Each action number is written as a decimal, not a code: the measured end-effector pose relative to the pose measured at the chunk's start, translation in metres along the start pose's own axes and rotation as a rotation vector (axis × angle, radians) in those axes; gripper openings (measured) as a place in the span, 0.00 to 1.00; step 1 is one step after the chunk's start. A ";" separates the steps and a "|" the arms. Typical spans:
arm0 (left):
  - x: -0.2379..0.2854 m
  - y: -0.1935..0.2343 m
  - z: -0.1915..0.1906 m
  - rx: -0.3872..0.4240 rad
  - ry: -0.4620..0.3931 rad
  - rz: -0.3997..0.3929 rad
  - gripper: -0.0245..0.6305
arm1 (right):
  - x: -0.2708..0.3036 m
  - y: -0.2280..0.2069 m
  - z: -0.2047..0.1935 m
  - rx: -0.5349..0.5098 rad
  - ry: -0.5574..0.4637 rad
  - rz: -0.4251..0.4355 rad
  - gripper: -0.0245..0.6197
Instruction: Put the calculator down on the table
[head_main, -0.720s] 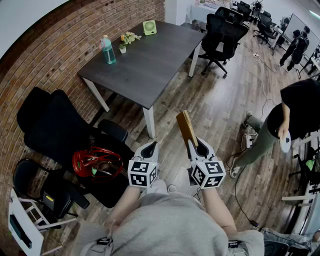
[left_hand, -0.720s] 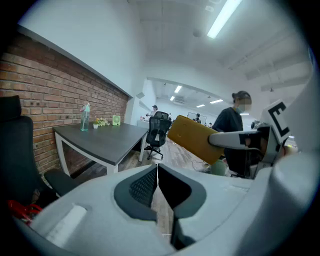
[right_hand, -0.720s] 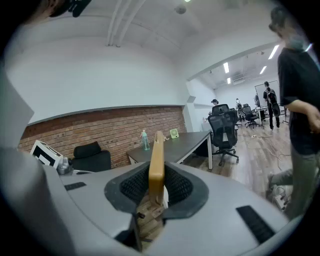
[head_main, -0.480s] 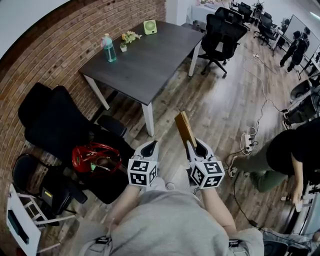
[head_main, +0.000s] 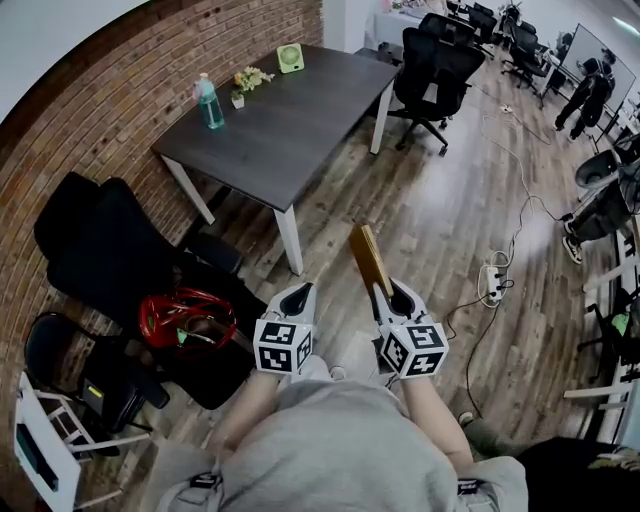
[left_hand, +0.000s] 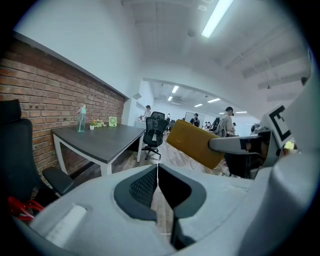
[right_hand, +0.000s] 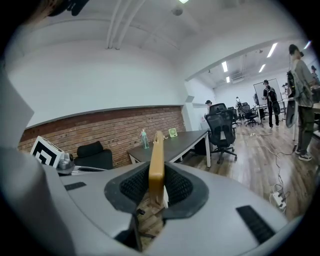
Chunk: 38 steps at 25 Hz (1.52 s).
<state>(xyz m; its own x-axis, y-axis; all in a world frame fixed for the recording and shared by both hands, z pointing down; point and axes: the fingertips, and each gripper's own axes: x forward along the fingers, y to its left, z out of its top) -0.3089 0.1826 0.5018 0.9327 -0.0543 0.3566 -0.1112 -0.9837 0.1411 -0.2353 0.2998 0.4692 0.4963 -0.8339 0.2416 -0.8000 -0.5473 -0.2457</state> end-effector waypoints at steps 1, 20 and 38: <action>0.001 -0.001 -0.001 -0.002 0.002 0.001 0.07 | -0.001 -0.002 0.000 0.002 0.000 0.001 0.17; 0.027 -0.005 -0.002 -0.023 0.015 0.034 0.07 | 0.015 -0.042 0.008 0.049 -0.013 0.014 0.17; 0.104 0.028 0.019 -0.037 0.027 0.023 0.07 | 0.093 -0.086 0.026 0.061 -0.002 0.001 0.17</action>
<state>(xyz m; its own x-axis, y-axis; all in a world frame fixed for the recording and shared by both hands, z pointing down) -0.2088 0.1462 0.5249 0.9200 -0.0719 0.3853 -0.1460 -0.9751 0.1667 -0.1117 0.2679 0.4887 0.4965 -0.8343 0.2395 -0.7782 -0.5501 -0.3030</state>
